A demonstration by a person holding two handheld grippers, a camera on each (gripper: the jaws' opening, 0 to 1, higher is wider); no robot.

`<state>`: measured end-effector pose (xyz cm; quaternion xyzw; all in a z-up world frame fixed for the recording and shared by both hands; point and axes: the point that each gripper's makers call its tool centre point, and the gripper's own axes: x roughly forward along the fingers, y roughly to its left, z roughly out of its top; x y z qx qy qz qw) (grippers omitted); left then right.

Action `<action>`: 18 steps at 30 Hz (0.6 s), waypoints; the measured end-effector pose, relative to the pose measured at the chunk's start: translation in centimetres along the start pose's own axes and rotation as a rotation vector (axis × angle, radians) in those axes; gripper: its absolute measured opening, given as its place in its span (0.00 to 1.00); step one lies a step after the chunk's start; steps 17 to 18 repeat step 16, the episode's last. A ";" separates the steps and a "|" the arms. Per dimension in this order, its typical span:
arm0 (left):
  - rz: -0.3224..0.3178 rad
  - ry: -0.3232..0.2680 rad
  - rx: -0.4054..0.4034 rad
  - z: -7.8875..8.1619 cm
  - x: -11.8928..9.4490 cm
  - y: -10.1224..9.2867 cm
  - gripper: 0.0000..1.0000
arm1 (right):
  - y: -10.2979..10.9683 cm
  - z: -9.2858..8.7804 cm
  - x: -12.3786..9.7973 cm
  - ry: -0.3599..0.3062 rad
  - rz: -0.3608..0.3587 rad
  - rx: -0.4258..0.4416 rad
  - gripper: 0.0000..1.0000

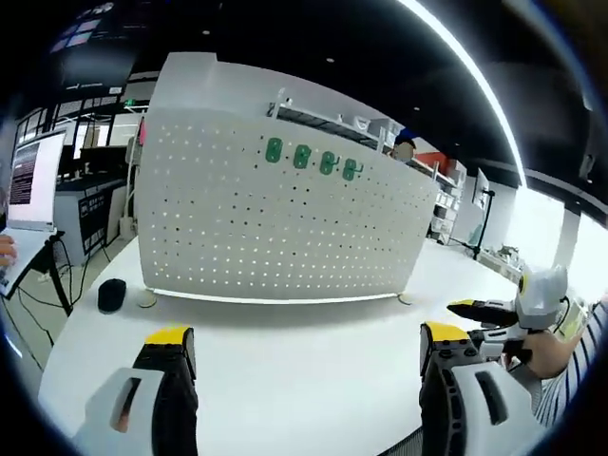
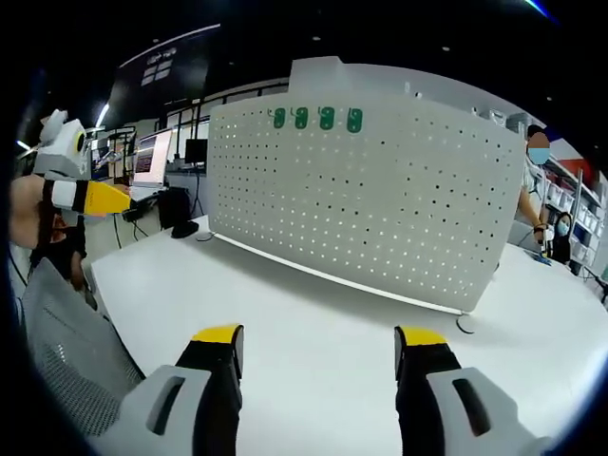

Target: Insert the hook assembly into the mounting plate slot until the hook locks in place.

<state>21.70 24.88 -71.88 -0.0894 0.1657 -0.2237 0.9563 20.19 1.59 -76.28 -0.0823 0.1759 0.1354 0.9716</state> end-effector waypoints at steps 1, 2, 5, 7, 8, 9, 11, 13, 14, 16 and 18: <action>0.001 0.002 -0.004 -0.1 0.0 0.0 1.00 | 0.0 0.0 0.0 -0.001 0.000 0.000 0.62; 0.003 0.004 -0.006 -0.3 -0.1 0.1 1.00 | 0.0 0.0 0.0 -0.001 0.000 0.000 0.63; 0.004 0.010 -0.008 -0.6 -0.2 0.1 1.00 | 0.0 0.0 0.0 -0.001 0.000 -0.001 0.63; 0.002 0.001 0.007 -0.5 -0.4 0.0 1.00 | 0.0 0.0 0.0 -0.002 -0.001 -0.003 0.63; -0.001 -0.001 0.008 -0.4 -0.4 -0.2 1.00 | 0.0 0.0 0.0 -0.001 -0.001 -0.003 0.63; -0.004 0.001 0.004 -0.5 -0.4 -0.2 1.00 | 0.0 0.0 0.0 0.000 -0.002 -0.002 0.64; -0.004 0.003 0.000 -0.6 -0.4 -0.2 1.00 | 0.0 0.0 0.0 0.000 -0.003 -0.002 0.64; -0.005 0.003 -0.013 -0.8 -0.4 -0.2 1.00 | 0.0 -0.1 0.0 0.003 -0.001 -0.004 0.64; -0.004 0.003 -0.015 -0.8 -0.5 -0.2 1.00 | 0.0 -0.1 0.1 0.003 -0.001 -0.006 0.65; -0.005 0.010 -0.021 -1.2 -0.6 -0.1 1.00 | 0.1 -0.2 0.1 0.007 0.001 -0.007 0.65; -0.005 0.010 -0.021 -1.2 -0.6 -0.1 1.00 | 0.1 -0.2 0.1 0.007 0.001 -0.007 0.65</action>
